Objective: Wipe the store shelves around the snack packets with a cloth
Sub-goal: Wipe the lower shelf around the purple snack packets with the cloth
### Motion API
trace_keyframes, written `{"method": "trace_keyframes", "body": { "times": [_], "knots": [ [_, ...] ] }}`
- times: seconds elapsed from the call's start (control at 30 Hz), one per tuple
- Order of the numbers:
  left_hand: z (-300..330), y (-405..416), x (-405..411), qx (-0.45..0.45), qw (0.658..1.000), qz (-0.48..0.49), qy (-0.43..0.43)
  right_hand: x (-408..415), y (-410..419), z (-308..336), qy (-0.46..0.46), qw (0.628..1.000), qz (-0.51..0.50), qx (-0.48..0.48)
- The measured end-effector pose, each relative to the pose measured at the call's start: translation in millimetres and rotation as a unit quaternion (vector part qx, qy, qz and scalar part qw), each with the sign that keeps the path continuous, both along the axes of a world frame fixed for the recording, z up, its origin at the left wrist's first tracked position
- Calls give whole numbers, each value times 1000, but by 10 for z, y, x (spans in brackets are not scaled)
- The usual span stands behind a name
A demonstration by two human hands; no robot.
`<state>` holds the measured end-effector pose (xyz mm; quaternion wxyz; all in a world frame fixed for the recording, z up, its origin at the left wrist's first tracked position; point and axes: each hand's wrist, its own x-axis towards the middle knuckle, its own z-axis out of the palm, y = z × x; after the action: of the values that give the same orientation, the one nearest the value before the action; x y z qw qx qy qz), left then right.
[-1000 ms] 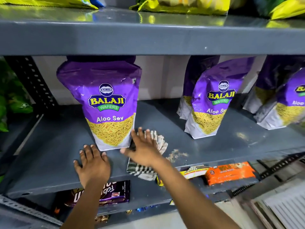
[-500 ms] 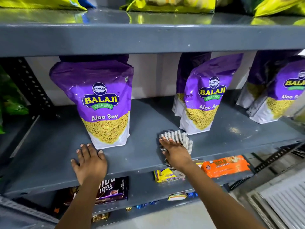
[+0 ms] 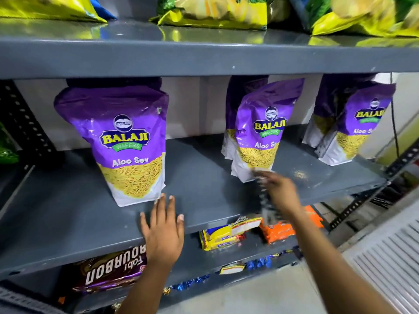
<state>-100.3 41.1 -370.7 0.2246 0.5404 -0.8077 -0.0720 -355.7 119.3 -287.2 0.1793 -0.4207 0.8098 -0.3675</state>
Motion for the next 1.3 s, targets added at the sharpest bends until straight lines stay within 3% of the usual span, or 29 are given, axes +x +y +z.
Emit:
{"method": "trace_keyframes", "body": {
  "times": [0.07, 0.1, 0.17, 0.23, 0.6, 0.67, 0.73, 0.8, 0.87, 0.97, 1.03, 1.13, 1.2, 1.3],
  "knots": [
    [69, -49, -189, -1, 1000, -2, 26, 586, -164, -128, 58, 992, 115, -5],
    [112, -63, -295, 0, 999, -4, 39, 782, -206, -288, 133, 975, 177, -8],
    [169, -71, -481, 8, 998, -3, 69, 824, -220, -606, 221, 945, 234, 63],
    [184, -64, -622, 21, 997, 11, 80, 562, -160, -693, 199, 945, 223, 133],
    [122, -3, -1730, 87, 991, 94, 46, -1180, 283, -718, 180, 968, 143, 102],
    [105, 16, -1839, 94, 990, 106, 15, -1439, 384, -690, 138, 980, 125, 69],
    [69, 17, -1873, 95, 988, 120, -18, -1612, 482, -569, -34, 997, 72, -7],
    [38, 2, -1885, 88, 987, 135, -28, -1763, 466, -354, -233, 968, -9, -96],
    [8, -4, -1883, 81, 987, 137, -35, -1955, 255, -163, -276, 940, -77, -183],
    [1, -8, -1882, 80, 986, 138, -50, -2137, -430, 36, -200, 943, -112, -241],
    [-6, -20, -1885, 74, 986, 139, -62, -2118, -943, -18, -80, 978, -105, -161],
    [-32, -26, -1902, 62, 986, 143, -65, -1916, -1417, -336, 97, 992, 53, 54],
    [-54, -31, -1925, 52, 985, 153, -57, -1858, -1536, -529, 124, 970, 123, 166],
    [-69, -45, -1952, 42, 986, 156, -43, -1928, -1696, -493, 132, 961, 132, 206]
  ]
}}
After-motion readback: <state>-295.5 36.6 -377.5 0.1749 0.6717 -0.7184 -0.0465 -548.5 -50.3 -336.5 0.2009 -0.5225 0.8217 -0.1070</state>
